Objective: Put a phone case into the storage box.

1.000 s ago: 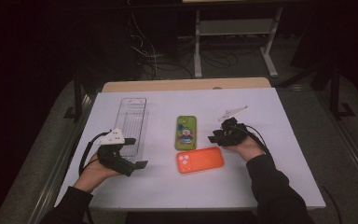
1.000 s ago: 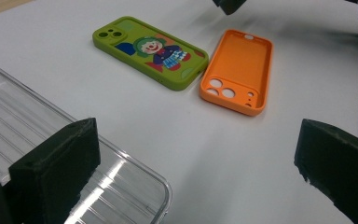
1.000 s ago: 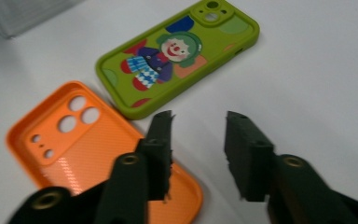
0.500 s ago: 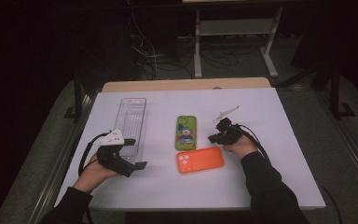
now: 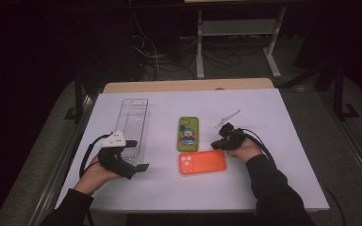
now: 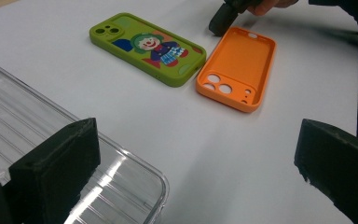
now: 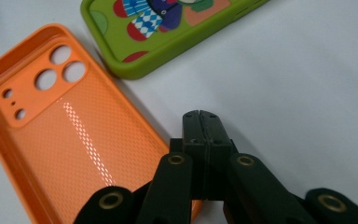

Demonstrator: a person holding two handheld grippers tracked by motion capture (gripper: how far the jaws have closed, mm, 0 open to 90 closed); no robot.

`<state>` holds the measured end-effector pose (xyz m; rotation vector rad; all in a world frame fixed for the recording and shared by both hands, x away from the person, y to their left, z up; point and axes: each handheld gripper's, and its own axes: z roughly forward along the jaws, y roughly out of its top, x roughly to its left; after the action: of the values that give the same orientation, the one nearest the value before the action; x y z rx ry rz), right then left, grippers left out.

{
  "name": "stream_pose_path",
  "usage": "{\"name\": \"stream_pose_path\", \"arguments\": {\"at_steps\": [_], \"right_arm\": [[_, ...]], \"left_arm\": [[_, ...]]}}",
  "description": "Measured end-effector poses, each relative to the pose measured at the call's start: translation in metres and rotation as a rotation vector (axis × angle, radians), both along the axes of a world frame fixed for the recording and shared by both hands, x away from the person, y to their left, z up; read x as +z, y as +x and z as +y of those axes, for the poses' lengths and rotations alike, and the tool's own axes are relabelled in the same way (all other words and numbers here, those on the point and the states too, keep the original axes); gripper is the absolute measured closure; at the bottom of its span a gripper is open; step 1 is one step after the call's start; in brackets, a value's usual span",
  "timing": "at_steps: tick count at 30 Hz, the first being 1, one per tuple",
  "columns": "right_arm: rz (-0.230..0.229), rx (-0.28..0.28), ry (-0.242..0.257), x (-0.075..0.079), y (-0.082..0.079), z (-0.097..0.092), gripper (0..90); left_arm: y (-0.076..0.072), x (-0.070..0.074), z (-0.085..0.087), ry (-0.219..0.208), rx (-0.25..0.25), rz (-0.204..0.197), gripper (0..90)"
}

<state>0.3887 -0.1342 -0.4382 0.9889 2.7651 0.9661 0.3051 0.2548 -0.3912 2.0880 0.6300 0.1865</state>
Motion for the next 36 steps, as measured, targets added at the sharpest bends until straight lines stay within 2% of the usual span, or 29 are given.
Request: {"name": "stream_pose_path", "arguments": {"at_steps": [9,12,13,14,15,18,22,24,25,26,27,28,29,30,33,34,35,36], "right_arm": [[0.019,0.077,-0.005,0.004,-0.017,0.0,88.5],[0.022,0.086,-0.011,0.004,-0.02,0.0,88.5],[0.034,0.099,-0.007,0.005,-0.024,0.001,88.5],[0.034,0.099,-0.007,0.005,-0.024,0.001,88.5],[0.017,0.129,-0.02,0.004,-0.026,0.0,88.6],[0.023,0.133,-0.024,0.005,-0.029,0.001,88.6],[0.003,0.138,-0.015,0.006,-0.029,0.0,88.5],[0.005,0.097,0.017,0.013,-0.031,-0.003,87.8],[-0.008,0.079,0.036,0.018,-0.034,-0.009,78.8],[-0.008,0.079,0.036,0.018,-0.034,-0.009,78.8],[-0.017,0.064,0.058,0.023,-0.04,-0.015,71.7],[-0.017,0.064,0.058,0.023,-0.04,-0.015,71.7],[-0.021,0.029,0.088,0.027,-0.046,-0.023,60.9],[-0.021,0.029,0.088,0.027,-0.046,-0.023,60.9],[-0.032,-0.022,0.106,0.03,-0.056,-0.036,47.1],[-0.039,-0.047,0.124,0.03,-0.062,-0.045,39.3],[-0.039,-0.047,0.124,0.03,-0.062,-0.045,39.3],[-0.05,-0.06,0.136,0.03,-0.067,-0.049,34.9]], "left_arm": [[0.0,0.001,0.001,0.019,-0.01,-0.004,0.0],[0.0,0.001,0.001,0.021,-0.012,-0.005,0.0],[0.0,0.001,0.001,0.022,-0.014,-0.006,0.0],[0.0,0.001,0.0,0.021,-0.014,-0.005,0.0],[0.0,0.001,0.0,0.021,-0.014,-0.004,0.0],[0.0,0.001,0.001,0.021,-0.013,-0.003,0.0],[0.0,0.001,0.0,0.017,-0.01,-0.003,0.0],[0.0,0.001,0.0,0.016,-0.012,-0.004,0.0],[0.0,0.001,0.0,0.014,-0.011,-0.004,0.0],[0.0,0.001,0.0,0.014,-0.011,-0.004,0.0],[0.0,0.001,0.0,0.013,-0.011,-0.003,0.0],[0.0,0.001,0.0,0.009,-0.007,0.0,0.0],[-0.001,0.001,0.0,0.011,-0.006,-0.001,0.0],[-0.001,0.001,0.0,0.01,-0.005,-0.001,0.0],[-0.001,0.002,0.001,0.01,-0.007,-0.007,0.0],[0.0,0.002,0.001,0.015,-0.011,-0.013,0.0],[0.0,0.002,0.001,0.015,-0.011,-0.013,0.0],[0.0,0.002,0.001,0.018,-0.013,-0.015,0.0]]}}
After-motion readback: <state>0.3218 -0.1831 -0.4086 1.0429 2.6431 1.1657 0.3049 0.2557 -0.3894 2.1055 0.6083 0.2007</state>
